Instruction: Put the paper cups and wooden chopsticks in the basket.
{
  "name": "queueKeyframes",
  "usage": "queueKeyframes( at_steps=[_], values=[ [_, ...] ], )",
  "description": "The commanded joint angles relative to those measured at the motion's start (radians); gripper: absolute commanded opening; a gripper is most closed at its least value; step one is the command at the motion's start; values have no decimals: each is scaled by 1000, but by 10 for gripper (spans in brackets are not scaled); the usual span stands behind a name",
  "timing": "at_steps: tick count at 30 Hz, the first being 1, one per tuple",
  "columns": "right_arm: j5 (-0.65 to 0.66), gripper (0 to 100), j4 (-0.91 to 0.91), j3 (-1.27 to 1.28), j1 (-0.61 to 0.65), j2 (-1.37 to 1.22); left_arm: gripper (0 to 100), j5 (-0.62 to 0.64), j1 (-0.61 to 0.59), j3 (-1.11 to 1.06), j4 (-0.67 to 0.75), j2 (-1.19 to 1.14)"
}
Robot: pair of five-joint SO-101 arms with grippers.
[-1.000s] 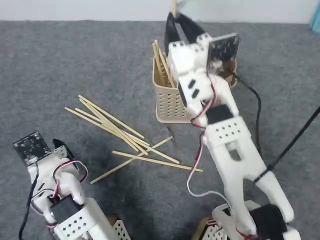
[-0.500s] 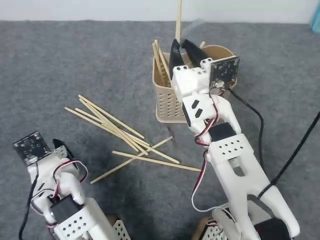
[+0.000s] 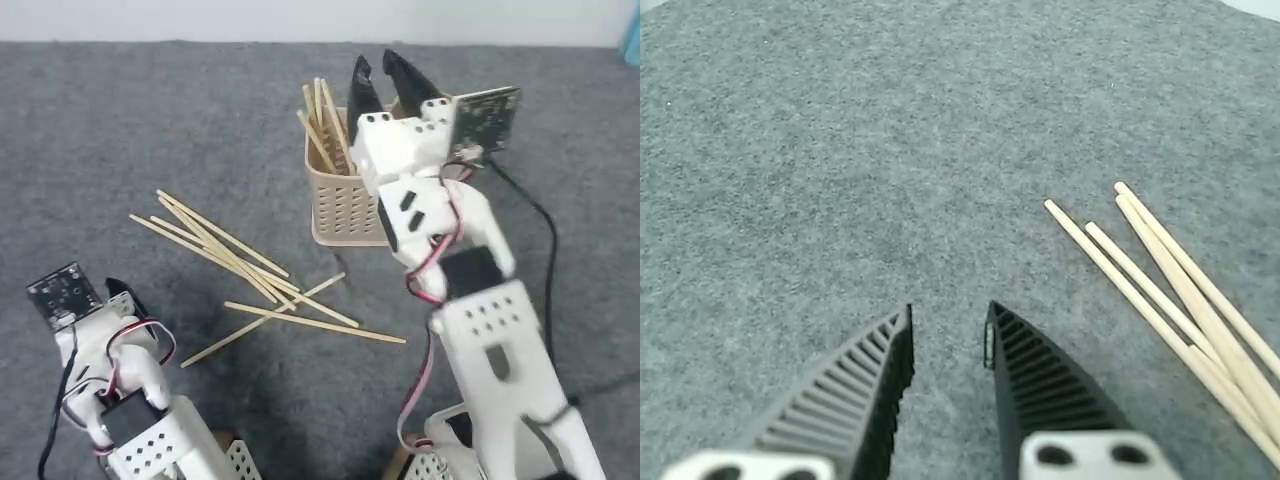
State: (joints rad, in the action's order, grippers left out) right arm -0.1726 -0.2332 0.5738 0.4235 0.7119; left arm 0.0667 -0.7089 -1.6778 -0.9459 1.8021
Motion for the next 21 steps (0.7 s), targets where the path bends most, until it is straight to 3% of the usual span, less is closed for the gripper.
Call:
queueKeyframes(
  at_steps=[1, 6, 10, 15, 21],
  values=[
    [-12, 106, -263, -126, 56, 113, 115, -12, 8, 5, 2, 15],
    [0, 108, -544, -187, 191, 128, 113, -11, 3, 12, 2, 11],
    [157, 106, -659, -124, 331, 128, 112, -6, -20, 24, 2, 9],
    [209, 106, -679, 8, 478, 128, 112, -6, -34, 25, 2, 8],
    [209, 106, -598, 104, 503, 33, 112, -8, -35, 36, -5, -25]
  ],
)
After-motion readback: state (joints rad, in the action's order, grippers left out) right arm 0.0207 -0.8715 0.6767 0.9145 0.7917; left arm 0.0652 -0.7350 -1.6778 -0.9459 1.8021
